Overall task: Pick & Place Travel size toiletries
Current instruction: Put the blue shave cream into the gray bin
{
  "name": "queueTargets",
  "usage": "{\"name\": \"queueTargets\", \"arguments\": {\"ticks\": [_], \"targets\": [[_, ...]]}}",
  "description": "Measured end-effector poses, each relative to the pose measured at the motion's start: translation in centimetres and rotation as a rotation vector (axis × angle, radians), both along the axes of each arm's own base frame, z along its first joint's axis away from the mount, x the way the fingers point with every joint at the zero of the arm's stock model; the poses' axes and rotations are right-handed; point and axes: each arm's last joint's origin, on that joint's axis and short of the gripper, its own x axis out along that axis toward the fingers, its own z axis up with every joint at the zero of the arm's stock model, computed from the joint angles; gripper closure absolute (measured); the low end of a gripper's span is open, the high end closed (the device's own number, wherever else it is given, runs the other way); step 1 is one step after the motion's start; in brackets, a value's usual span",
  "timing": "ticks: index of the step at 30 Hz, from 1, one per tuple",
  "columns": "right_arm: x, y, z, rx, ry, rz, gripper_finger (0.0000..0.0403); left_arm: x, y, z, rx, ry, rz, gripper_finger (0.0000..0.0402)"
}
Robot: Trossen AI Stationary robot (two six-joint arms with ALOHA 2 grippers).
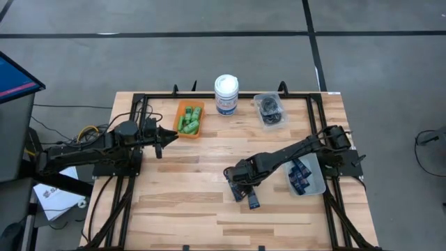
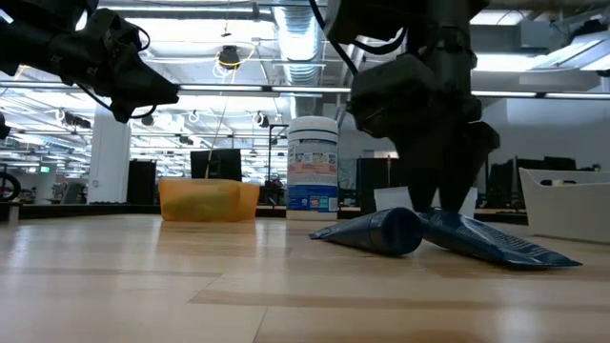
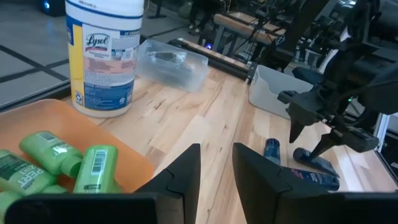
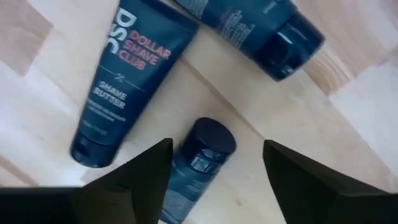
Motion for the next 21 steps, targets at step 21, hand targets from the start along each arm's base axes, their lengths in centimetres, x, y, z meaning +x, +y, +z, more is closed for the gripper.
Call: {"name": "queueTargets", "arguments": {"ticks": [21], "targets": [[-1.6, 1.3, -2.4, -0.018, 0.012, -0.090, 0.0179, 0.0, 0.0, 0.0, 0.002, 0.000, 0.000, 0.0312]]}}
